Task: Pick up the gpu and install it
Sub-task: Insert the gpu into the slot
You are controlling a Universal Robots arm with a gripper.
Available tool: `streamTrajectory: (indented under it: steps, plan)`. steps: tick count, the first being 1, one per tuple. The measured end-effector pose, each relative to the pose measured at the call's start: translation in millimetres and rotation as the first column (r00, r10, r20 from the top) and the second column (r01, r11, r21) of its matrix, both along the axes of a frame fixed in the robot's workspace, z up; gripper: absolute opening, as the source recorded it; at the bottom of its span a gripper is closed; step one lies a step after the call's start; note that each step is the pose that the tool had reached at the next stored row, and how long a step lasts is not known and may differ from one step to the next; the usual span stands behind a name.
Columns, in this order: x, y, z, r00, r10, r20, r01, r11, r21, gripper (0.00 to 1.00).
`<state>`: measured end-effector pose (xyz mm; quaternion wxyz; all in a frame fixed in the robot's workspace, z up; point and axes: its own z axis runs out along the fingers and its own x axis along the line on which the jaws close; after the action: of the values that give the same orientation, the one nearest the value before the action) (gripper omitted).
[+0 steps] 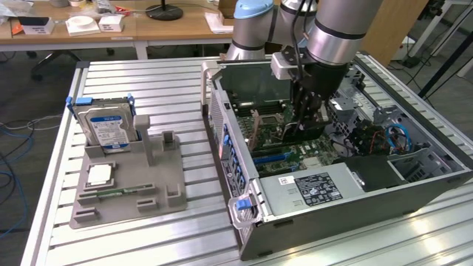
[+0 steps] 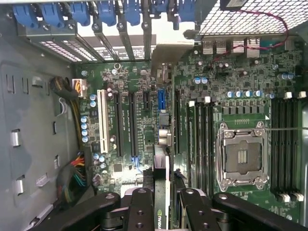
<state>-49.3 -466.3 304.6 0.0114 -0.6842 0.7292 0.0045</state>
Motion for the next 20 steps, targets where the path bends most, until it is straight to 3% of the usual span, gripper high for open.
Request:
streamTrajectory:
  steps: [20]
  plan:
    - [-11.2, -3.5, -16.8, 0.9999, 0.011, 0.0001, -0.011, 0.9999, 0.0002, 0.26]
